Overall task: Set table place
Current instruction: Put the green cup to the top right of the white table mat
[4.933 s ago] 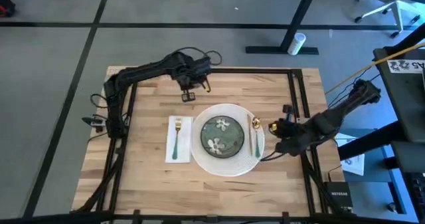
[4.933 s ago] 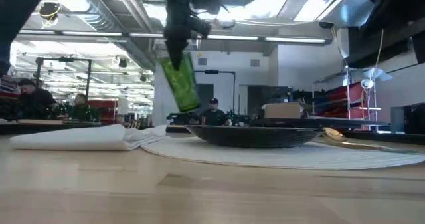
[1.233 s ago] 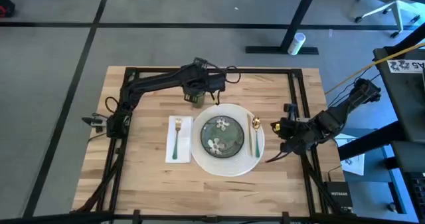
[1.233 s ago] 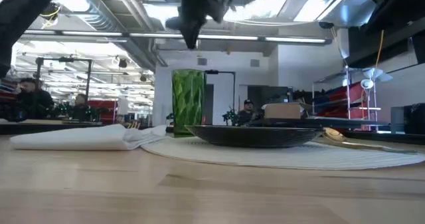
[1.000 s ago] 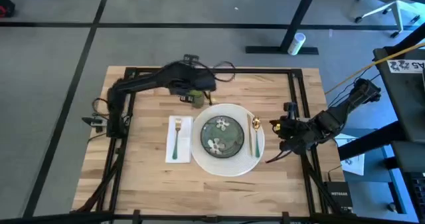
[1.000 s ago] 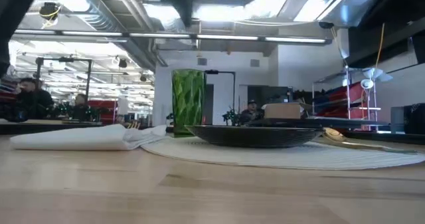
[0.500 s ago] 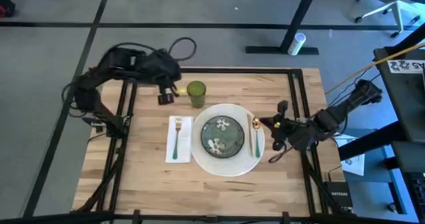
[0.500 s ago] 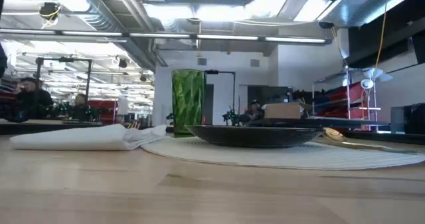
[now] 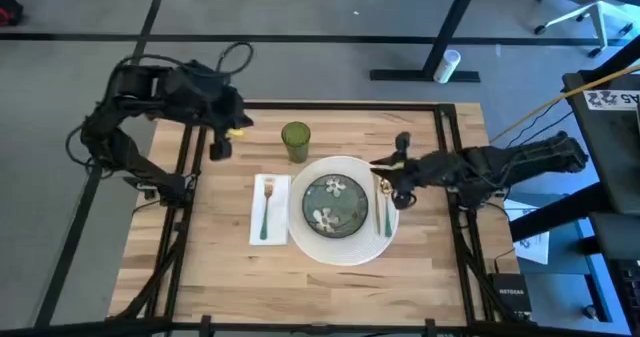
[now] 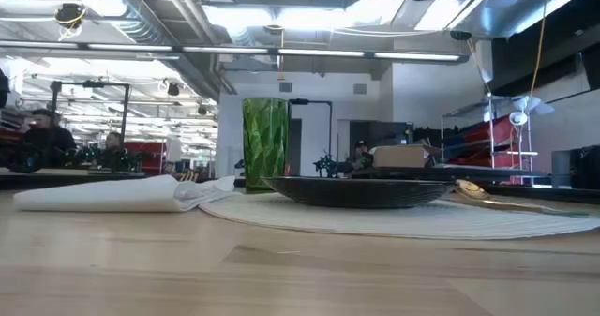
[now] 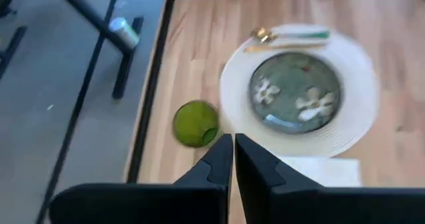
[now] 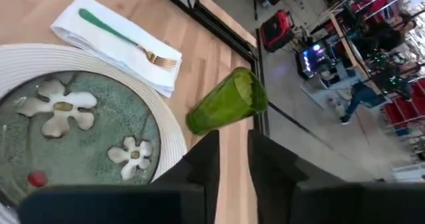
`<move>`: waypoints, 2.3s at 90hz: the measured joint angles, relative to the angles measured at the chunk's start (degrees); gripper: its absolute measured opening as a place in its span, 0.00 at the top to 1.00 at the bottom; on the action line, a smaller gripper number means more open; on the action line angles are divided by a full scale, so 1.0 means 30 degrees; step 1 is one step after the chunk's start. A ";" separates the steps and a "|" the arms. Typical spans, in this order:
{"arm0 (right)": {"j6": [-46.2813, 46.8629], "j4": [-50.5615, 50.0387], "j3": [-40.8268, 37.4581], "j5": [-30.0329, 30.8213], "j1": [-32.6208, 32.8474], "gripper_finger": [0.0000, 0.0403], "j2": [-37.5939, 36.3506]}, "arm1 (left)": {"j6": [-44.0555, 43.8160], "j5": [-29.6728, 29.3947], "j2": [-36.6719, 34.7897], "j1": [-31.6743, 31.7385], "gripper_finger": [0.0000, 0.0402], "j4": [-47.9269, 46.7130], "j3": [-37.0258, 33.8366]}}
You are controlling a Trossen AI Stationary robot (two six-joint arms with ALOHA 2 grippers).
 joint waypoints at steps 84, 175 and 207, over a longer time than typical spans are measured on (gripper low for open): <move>-0.3120 -0.3728 0.6707 -0.5068 -0.2802 0.84 0.6745 | -0.1815 0.2388 -1.1982 -0.0759 1.00 2.0573 -2.4695; -0.6825 -0.9967 1.7223 -0.5712 -0.6912 0.56 1.7499 | -0.2515 0.1580 -1.6642 -0.1575 1.00 2.4527 -3.1252; -0.7839 -0.8608 1.7597 -0.7373 -0.7802 0.56 1.8785 | -0.2806 0.1440 -1.7635 -0.1571 1.00 2.7299 -3.3874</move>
